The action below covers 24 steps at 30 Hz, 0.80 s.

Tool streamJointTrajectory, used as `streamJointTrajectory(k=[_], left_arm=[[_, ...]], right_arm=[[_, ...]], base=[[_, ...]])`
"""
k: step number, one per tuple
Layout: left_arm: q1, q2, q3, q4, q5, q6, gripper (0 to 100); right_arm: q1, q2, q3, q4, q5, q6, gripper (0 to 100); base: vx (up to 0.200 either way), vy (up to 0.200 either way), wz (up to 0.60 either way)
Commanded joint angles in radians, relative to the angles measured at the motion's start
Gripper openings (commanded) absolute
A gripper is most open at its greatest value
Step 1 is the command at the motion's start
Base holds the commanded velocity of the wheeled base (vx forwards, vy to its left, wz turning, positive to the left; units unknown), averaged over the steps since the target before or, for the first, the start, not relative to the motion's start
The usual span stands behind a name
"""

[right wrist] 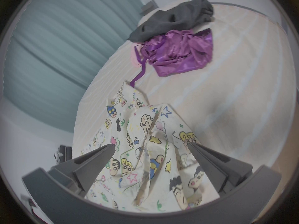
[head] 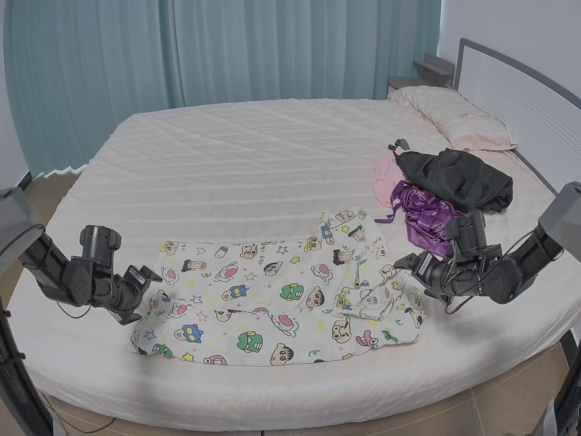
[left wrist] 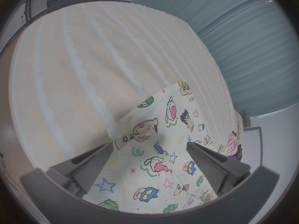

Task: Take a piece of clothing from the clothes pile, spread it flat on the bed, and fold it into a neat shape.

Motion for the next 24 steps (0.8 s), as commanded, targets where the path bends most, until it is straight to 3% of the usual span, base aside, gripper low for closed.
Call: streamJointTrajectory(k=[1,5,13,24], left_arm=[[0.045,-0.121,0.061,0.003,-0.014,-0.003,100],[0.052,-0.212,0.144,0.001,-0.068,-0.003,100],[0.046,-0.261,0.230,-0.006,-0.074,-0.019,100],[0.045,-0.253,0.247,-0.009,-0.137,-0.035,100]], right_arm=[[-0.002,-0.124,-0.014,0.084,-0.016,0.093,100],[0.038,-0.148,-0.014,0.170,-0.018,0.149,100],[0.092,-0.055,-0.123,0.262,-0.061,0.152,100],[0.116,0.080,-0.208,0.271,-0.071,0.152,100]], base=[[0.000,0.000,0.00],[0.000,0.000,0.00],[0.000,0.000,0.00],[0.000,0.000,0.00]])
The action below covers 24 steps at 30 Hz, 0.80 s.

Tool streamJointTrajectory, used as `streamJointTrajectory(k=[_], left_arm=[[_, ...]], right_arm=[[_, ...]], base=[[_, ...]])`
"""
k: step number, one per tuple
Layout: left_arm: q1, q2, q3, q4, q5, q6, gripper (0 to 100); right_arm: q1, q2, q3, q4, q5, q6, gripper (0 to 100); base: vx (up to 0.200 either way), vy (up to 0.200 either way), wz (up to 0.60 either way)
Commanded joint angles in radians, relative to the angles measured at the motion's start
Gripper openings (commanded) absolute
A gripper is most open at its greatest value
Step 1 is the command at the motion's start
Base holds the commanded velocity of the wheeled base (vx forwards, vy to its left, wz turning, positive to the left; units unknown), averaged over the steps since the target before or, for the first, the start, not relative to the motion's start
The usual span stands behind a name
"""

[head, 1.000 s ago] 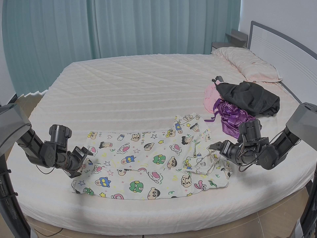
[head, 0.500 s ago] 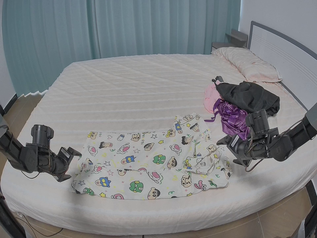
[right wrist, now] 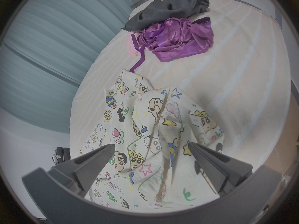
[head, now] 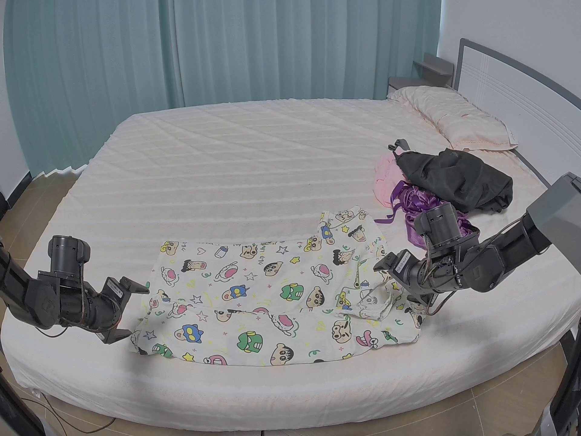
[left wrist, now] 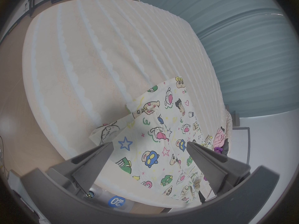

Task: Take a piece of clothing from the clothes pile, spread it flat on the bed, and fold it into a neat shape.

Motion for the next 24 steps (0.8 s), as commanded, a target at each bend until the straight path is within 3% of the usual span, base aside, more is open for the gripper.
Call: streamJointTrajectory(k=[1,15,16,24], left_arm=[[0.001,-0.003,0.008,-0.001,-0.009,0.000,100],[0.006,0.007,0.005,-0.003,-0.011,0.000,100],[0.006,0.010,0.005,-0.004,-0.011,0.000,100],[0.039,0.007,-0.010,-0.006,-0.013,0.001,100]], right_arm=[[0.007,0.060,-0.032,-0.001,0.000,0.000,100],[0.024,0.084,-0.041,0.001,0.009,0.000,100],[0.026,0.086,-0.041,0.004,0.009,0.000,0],[0.027,0.090,-0.049,0.068,0.009,-0.001,0]], base=[[0.000,0.000,0.00],[0.000,0.000,0.00],[0.000,0.000,0.00],[0.000,0.000,0.00]])
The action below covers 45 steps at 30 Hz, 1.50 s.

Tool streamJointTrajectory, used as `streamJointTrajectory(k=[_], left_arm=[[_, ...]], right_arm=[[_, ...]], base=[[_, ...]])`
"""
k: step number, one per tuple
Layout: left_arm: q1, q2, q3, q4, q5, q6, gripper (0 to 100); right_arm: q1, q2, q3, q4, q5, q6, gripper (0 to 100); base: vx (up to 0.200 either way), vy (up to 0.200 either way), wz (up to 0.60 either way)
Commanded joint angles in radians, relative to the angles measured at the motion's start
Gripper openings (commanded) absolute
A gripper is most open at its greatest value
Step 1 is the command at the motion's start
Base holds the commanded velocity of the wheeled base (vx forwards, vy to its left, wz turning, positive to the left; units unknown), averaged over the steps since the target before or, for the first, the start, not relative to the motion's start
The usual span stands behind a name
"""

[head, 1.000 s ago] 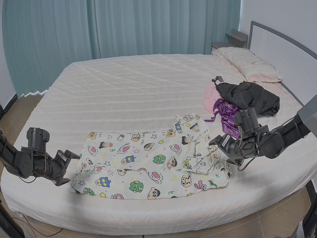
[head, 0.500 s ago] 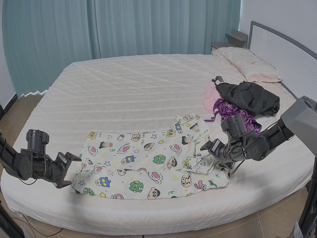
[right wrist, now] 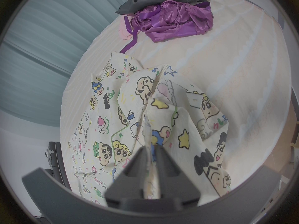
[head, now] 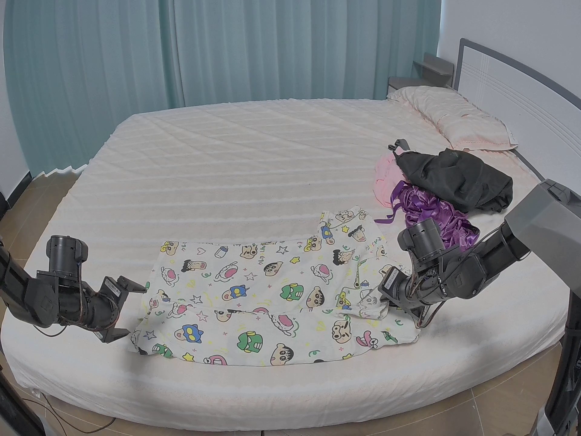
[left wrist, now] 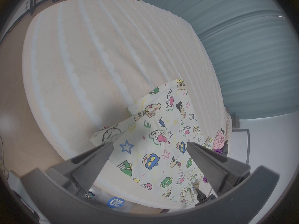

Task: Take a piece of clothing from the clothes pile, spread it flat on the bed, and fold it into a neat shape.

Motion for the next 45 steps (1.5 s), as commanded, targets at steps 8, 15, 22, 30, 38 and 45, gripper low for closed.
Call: streamJointTrajectory(k=[8,15,22,30,38,45], left_arm=[[0.018,0.005,0.005,-0.014,-0.003,0.001,100],[-0.040,0.037,0.039,-0.014,-0.040,-0.001,100],[-0.045,0.060,0.042,-0.014,-0.040,-0.001,100],[-0.057,0.065,0.054,-0.016,-0.041,-0.001,100],[-0.059,0.087,0.054,-0.034,-0.038,-0.001,100],[-0.060,0.087,0.062,-0.043,-0.037,-0.001,100]], right_arm=[[0.006,-0.077,0.009,0.010,-0.014,-0.002,0],[0.049,-0.152,0.009,0.090,-0.091,-0.022,0],[0.105,-0.152,0.047,0.095,-0.240,-0.103,0],[0.182,-0.186,0.087,0.096,-0.278,-0.140,0],[0.217,-0.192,0.127,0.148,-0.324,-0.143,0],[0.276,-0.270,0.201,0.180,-0.310,-0.143,100]], base=[[0.000,0.000,0.00],[0.000,0.000,0.00],[0.000,0.000,0.00],[0.000,0.000,0.00],[0.000,0.000,0.00],[0.000,0.000,0.00]])
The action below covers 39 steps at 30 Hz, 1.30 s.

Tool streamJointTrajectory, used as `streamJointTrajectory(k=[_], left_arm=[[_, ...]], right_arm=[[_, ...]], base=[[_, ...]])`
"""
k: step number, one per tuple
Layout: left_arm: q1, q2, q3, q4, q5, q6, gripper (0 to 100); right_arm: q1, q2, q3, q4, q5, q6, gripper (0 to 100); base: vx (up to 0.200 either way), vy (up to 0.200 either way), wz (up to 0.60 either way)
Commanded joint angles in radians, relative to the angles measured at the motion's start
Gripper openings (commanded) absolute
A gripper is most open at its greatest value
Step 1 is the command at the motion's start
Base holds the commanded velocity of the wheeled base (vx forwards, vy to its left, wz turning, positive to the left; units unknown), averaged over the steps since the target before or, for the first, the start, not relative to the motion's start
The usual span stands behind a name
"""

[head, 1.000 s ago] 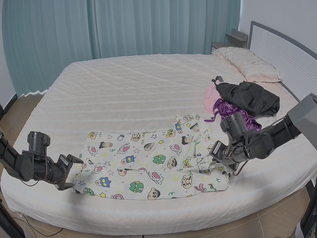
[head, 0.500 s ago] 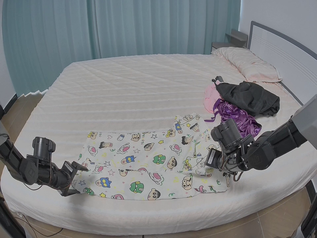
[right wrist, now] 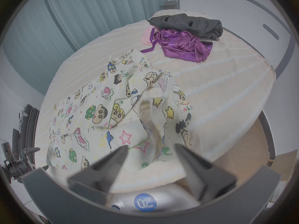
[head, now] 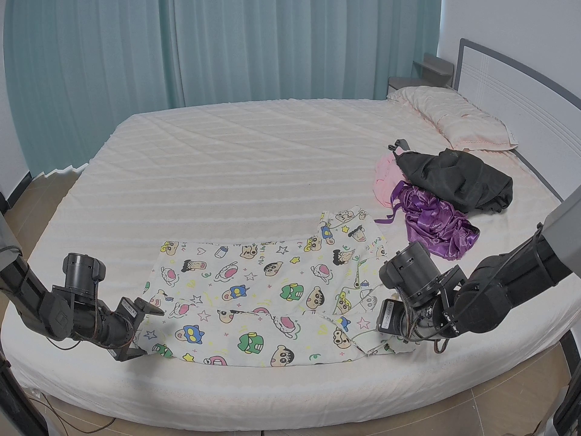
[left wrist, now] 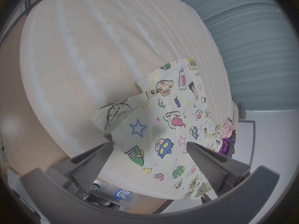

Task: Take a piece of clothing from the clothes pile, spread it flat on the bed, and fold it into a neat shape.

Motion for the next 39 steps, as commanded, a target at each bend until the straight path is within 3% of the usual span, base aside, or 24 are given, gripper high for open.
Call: streamJointTrajectory(k=[1,7,12,19,21,25,39], left_arm=[[0.000,0.006,0.005,-0.002,0.000,0.000,100],[0.000,0.006,0.005,-0.002,0.000,0.000,100],[0.000,0.006,0.009,-0.002,0.000,0.000,100],[0.000,0.006,0.011,-0.002,-0.001,0.000,100],[0.000,0.006,0.011,-0.002,-0.001,0.000,100],[0.000,0.004,0.011,-0.004,-0.001,-0.002,100],[0.002,0.006,0.013,-0.016,-0.001,-0.002,100]], right_arm=[[0.052,-0.082,0.065,0.018,0.019,-0.003,100],[0.078,-0.156,0.087,0.079,0.037,-0.001,100],[0.018,-0.185,0.058,0.068,0.052,-0.003,100],[-0.053,-0.115,0.036,0.039,0.192,0.065,100],[-0.047,-0.079,0.042,-0.005,0.255,0.142,100],[-0.031,-0.027,0.082,-0.093,0.310,0.209,100],[-0.068,0.143,0.158,-0.389,0.321,0.208,100]], base=[[0.000,0.000,0.00],[0.000,0.000,0.00],[0.000,0.000,0.00],[0.000,0.000,0.00],[0.000,0.000,0.00],[0.000,0.000,0.00],[0.000,0.000,0.00]])
